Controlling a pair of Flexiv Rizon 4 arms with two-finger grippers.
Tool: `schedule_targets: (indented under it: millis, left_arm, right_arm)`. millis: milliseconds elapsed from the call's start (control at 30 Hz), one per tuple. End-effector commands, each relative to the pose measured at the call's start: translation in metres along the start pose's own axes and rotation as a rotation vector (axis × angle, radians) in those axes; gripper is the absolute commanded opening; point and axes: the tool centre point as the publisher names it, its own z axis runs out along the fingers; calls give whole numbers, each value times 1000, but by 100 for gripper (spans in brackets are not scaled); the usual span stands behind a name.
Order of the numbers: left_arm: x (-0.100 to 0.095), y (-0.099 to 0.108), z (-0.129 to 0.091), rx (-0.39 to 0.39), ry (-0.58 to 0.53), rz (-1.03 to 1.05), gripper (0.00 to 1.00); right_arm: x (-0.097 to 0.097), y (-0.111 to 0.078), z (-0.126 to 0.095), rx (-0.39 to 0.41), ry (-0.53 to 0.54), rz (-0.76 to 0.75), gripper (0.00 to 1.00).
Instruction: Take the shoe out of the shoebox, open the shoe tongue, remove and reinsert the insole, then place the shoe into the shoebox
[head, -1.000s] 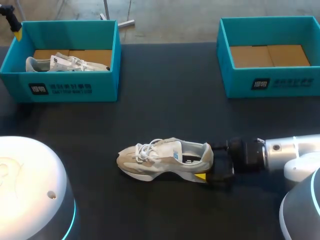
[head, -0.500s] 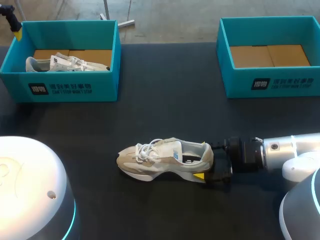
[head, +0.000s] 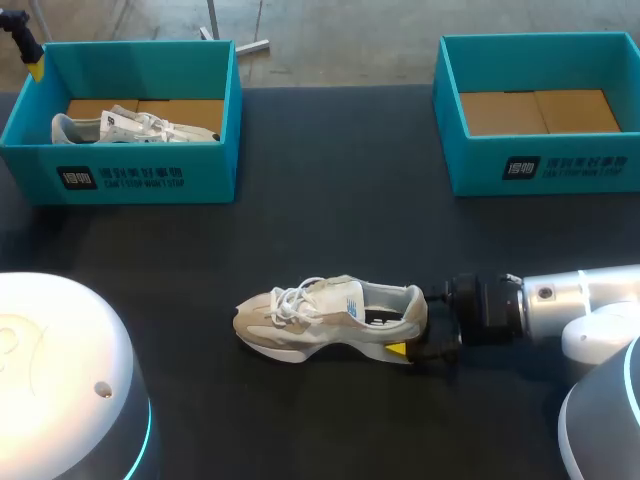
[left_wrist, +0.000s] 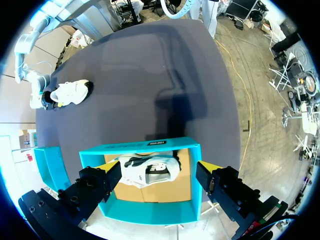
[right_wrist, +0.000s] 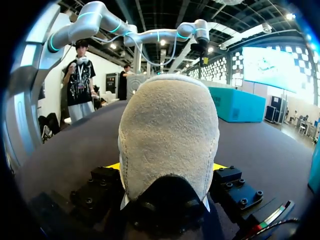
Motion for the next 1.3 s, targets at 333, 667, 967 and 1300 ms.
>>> schedule_targets:
  millis: [333,667,967,1300]
  left_arm:
    - [0,0,0,-1,2,0,100]
    - [-13,-9,-6,-10,10,-15,100]
    - [-55,-47,0,-44,115,-228,100]
    - [-71,-71,4,38,103,-632,100]
  right_arm:
    - [-1,2,5,9,7,0,0]
    - [-1,2,5,9,7,0,0]
    - [-1,2,5,9,7,0,0]
    - [-1,2,5,9,7,0,0]
